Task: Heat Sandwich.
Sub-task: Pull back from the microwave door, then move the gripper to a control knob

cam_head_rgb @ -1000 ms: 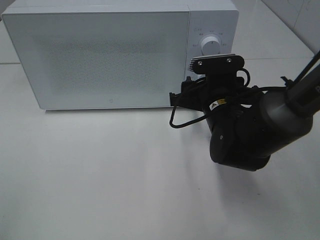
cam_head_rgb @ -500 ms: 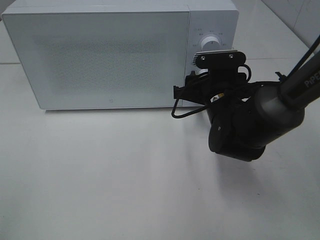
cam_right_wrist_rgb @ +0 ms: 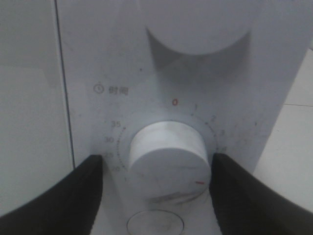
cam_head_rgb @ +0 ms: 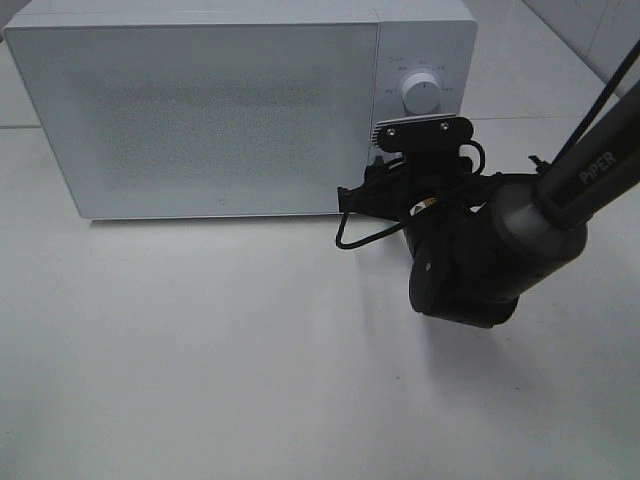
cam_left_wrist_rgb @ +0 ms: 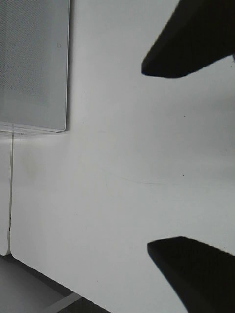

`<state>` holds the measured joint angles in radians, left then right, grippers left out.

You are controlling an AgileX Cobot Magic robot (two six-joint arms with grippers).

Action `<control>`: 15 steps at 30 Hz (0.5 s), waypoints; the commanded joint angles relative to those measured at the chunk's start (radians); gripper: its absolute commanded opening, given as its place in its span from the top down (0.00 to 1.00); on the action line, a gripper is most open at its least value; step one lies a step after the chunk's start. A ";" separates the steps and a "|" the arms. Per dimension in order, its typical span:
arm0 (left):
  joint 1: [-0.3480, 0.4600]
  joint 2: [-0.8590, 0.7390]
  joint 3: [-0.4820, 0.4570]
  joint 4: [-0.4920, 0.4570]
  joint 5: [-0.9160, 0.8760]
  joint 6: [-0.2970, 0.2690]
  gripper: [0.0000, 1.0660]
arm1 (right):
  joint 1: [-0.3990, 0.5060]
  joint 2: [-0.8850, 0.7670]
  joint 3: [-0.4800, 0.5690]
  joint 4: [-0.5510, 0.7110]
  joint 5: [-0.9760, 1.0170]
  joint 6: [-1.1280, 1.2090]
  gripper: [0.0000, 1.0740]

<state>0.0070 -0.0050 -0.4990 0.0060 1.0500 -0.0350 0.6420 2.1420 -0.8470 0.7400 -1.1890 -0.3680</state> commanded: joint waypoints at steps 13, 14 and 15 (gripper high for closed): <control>0.003 -0.021 0.004 0.000 -0.014 -0.001 0.23 | -0.002 -0.022 -0.017 -0.014 -0.067 -0.027 0.47; 0.003 -0.021 0.004 0.000 -0.014 -0.001 0.23 | -0.002 -0.023 -0.017 -0.014 -0.079 -0.027 0.47; 0.003 -0.021 0.004 0.000 -0.014 -0.001 0.23 | -0.002 -0.023 -0.017 -0.014 -0.079 -0.027 0.47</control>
<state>0.0070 -0.0050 -0.4990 0.0060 1.0500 -0.0350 0.6420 2.1370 -0.8470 0.7470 -1.1920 -0.3850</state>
